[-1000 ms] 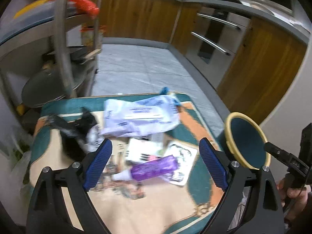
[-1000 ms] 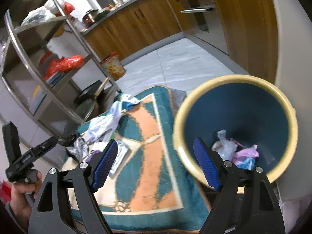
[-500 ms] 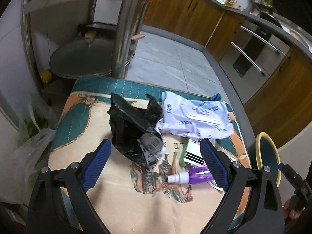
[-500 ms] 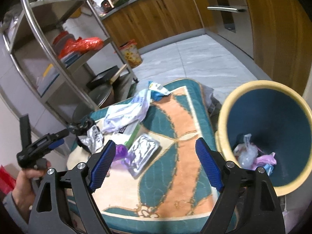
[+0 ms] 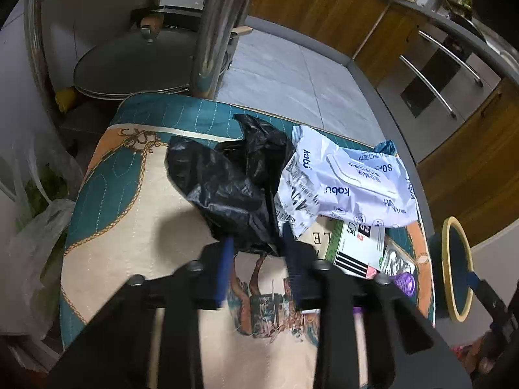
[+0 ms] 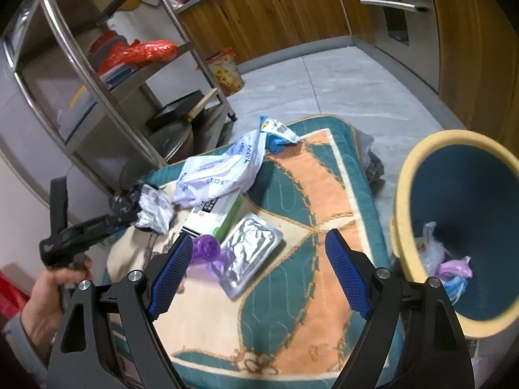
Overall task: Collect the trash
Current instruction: 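Grasp the black plastic bag with the left gripper while the right gripper grasps the white wet-wipe pack, then carry the black bag and wet-wipe pack over the bin with both grippers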
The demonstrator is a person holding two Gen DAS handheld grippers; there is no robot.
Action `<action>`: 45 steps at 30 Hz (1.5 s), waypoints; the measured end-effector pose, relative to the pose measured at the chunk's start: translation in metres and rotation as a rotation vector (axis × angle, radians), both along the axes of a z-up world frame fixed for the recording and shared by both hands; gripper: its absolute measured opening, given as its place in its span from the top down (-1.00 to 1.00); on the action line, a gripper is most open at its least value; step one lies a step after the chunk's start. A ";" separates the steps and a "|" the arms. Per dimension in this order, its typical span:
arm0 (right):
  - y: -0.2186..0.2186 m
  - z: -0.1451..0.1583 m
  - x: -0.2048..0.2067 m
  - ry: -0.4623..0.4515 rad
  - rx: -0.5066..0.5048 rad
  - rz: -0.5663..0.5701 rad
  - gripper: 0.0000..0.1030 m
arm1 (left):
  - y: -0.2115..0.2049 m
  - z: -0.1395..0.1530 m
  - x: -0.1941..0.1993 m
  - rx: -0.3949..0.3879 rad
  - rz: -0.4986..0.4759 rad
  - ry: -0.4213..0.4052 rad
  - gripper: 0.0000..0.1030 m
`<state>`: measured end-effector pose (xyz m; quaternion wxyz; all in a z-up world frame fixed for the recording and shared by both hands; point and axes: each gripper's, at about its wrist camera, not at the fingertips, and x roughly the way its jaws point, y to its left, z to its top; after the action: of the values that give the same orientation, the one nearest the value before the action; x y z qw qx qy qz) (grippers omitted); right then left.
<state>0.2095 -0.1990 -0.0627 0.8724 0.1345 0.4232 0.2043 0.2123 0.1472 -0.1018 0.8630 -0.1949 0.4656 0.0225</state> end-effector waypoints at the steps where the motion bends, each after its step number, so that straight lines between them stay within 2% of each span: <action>1: 0.003 -0.002 0.004 0.007 0.008 0.004 -0.63 | 0.001 0.001 -0.002 0.006 0.000 0.006 0.86; 13: 0.028 -0.023 0.062 0.069 0.112 0.005 -0.63 | 0.021 0.033 -0.030 0.025 0.091 -0.047 0.91; 20: 0.042 -0.041 0.097 0.112 0.192 -0.013 -0.63 | 0.030 0.040 -0.029 -0.002 0.134 -0.088 0.91; 25: 0.048 -0.058 0.116 0.164 0.252 -0.036 -0.29 | 0.022 0.037 -0.021 -0.015 0.108 -0.090 0.91; 29: 0.053 -0.068 0.120 0.203 0.273 -0.035 -0.13 | 0.020 0.038 -0.018 -0.012 0.098 -0.097 0.91; 32: 0.057 -0.072 0.118 0.224 0.284 -0.022 0.21 | 0.017 0.039 -0.016 -0.012 0.090 -0.104 0.91; 33: 0.057 -0.072 0.116 0.225 0.285 -0.017 0.38 | 0.016 0.039 -0.015 -0.015 0.088 -0.104 0.91; 41: 0.056 -0.055 0.097 0.179 0.353 0.019 0.51 | 0.010 0.048 -0.018 -0.016 0.075 -0.133 0.91; 43: 0.056 -0.046 0.092 0.159 0.366 0.028 0.63 | 0.007 0.051 -0.020 -0.015 0.071 -0.146 0.91; 45: 0.055 -0.035 0.086 0.129 0.370 0.034 0.66 | 0.006 0.055 -0.022 -0.017 0.067 -0.159 0.91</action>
<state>0.2953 -0.1435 -0.0977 0.8001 0.2983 0.4358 0.2845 0.1901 0.1531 -0.0465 0.8943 -0.2188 0.3890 0.0321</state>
